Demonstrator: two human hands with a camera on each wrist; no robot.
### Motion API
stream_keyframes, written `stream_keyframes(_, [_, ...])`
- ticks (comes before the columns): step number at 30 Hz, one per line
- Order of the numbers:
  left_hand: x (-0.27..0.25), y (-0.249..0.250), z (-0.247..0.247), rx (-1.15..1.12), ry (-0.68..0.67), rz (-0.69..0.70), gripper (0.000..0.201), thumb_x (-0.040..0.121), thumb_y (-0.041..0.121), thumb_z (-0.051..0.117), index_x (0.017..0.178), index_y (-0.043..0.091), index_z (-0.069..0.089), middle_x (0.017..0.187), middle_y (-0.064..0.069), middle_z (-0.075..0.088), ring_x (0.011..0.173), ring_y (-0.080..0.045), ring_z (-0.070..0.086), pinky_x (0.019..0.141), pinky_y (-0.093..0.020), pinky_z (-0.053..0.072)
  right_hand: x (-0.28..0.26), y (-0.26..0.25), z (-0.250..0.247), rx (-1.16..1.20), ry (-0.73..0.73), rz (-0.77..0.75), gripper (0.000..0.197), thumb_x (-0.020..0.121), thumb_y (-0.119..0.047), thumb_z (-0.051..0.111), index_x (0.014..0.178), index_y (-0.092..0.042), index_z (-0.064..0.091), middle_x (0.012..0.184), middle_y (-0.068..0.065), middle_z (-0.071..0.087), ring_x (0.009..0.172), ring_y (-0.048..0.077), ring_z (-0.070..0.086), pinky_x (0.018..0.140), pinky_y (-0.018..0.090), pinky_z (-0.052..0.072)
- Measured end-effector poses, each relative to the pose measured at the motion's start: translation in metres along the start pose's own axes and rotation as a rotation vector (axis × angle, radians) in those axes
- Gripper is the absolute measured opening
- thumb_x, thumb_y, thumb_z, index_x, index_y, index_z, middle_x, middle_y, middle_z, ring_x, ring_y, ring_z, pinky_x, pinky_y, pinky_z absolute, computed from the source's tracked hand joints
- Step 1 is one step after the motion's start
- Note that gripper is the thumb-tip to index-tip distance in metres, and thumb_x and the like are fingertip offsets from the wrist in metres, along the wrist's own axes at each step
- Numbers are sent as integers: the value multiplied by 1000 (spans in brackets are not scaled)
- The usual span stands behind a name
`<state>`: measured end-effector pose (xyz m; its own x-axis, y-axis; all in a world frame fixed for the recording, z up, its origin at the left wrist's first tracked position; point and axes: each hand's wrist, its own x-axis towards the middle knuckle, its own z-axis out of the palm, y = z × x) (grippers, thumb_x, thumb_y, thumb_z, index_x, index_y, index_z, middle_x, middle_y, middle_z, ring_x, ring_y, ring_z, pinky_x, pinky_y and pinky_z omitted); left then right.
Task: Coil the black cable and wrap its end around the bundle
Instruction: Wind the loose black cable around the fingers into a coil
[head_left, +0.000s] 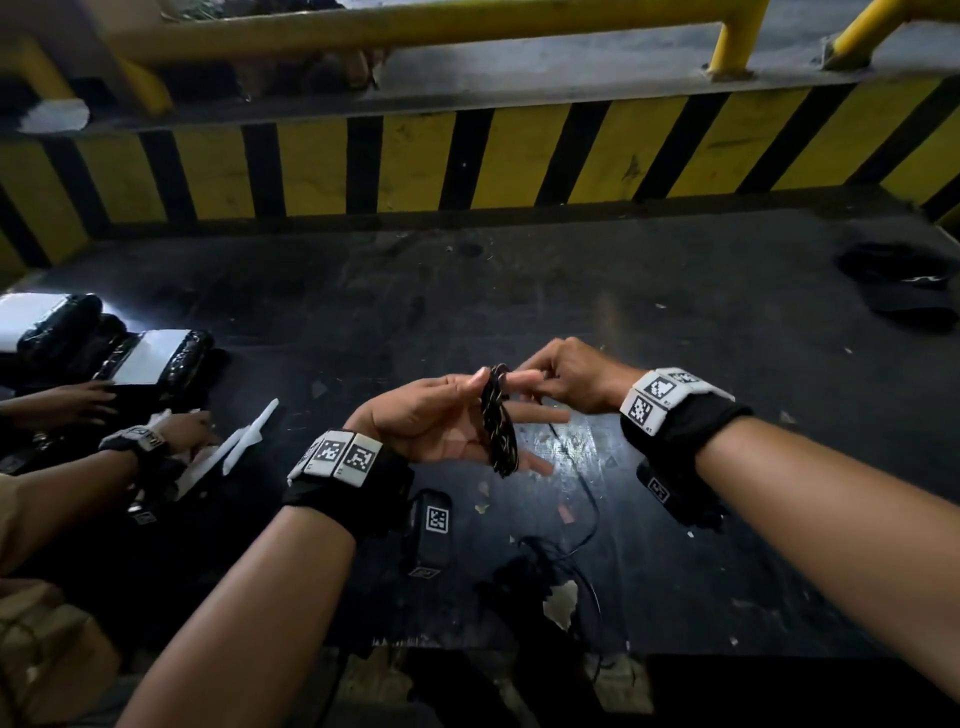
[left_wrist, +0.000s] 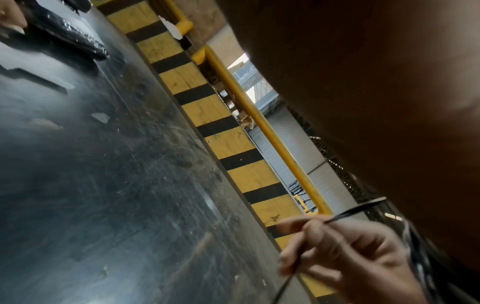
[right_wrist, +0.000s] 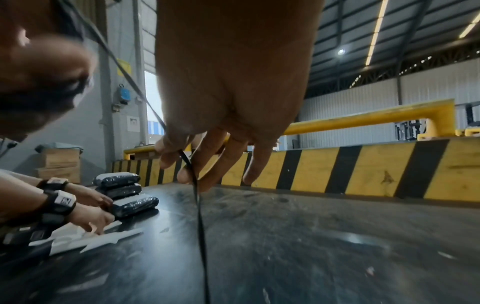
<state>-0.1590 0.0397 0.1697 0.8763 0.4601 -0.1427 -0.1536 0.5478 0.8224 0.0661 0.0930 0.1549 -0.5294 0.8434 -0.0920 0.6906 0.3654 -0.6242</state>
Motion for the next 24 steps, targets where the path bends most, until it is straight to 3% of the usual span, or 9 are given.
stream_keyframes(2, [3,4,1,-33,6,55,47,94,46,62,137,27,62,159,-32,29,129,-67,40,105,-53,43,-9,4,16,48,-14,7,22,95,-25,66,91,-43,79,70,-26,69,65,-6,64,65,21,49])
stream_keyframes(3, [4,7,0,-40,16,80,47,94,47,62,136,29,62,159,-31,29,129,-63,45,106,-54,42,-14,5,24,56,-28,14,18,96,-27,65,95,-39,79,69,-30,63,66,-6,63,65,16,44])
stream_keyframes(5, [7,13,-5,-12,45,123,47,94,50,59,138,33,59,161,-28,27,129,-53,50,111,-60,36,-21,6,42,82,-71,30,19,97,-33,64,105,-26,79,79,-30,66,79,6,69,70,18,46])
stream_keyframes(7, [11,18,-13,0,63,146,48,94,50,58,139,34,56,162,-28,26,131,-56,46,114,-63,30,-27,7,58,84,-102,-7,20,96,-32,65,108,-23,78,81,-30,70,86,9,72,76,21,52])
stream_keyframes(11, [17,19,-36,-17,135,147,51,96,49,54,144,32,50,160,-29,30,134,-67,34,117,-65,24,-35,0,71,88,-118,-63,18,97,-23,64,108,-20,78,90,-3,79,84,2,72,72,6,47])
stream_keyframes(14, [17,18,-50,0,212,116,51,97,49,50,145,32,49,157,-29,35,133,-65,38,117,-64,26,-39,-7,69,30,-107,-116,19,98,-24,62,108,-20,78,92,-3,79,86,5,72,77,13,50])
stream_keyframes(18, [16,15,-56,-9,296,81,50,98,47,45,144,30,52,151,-29,45,128,-58,50,106,-56,46,-39,-14,61,-69,-114,-54,20,98,-33,60,107,-29,76,90,-3,78,79,10,71,76,30,56])
stream_keyframes(21, [18,12,-58,-19,374,49,57,89,49,64,141,28,56,147,-29,50,128,-49,56,97,-50,54,-37,-23,49,-166,-118,-49,20,98,-36,59,108,-29,75,92,-1,75,79,17,68,74,36,56])
stream_keyframes(24, [19,9,-58,37,414,-55,76,75,53,80,143,30,55,146,-22,55,127,-40,60,97,-47,54,-33,-32,33,-234,-87,-44,16,95,-35,62,104,-33,75,86,-4,71,78,21,65,70,34,52])
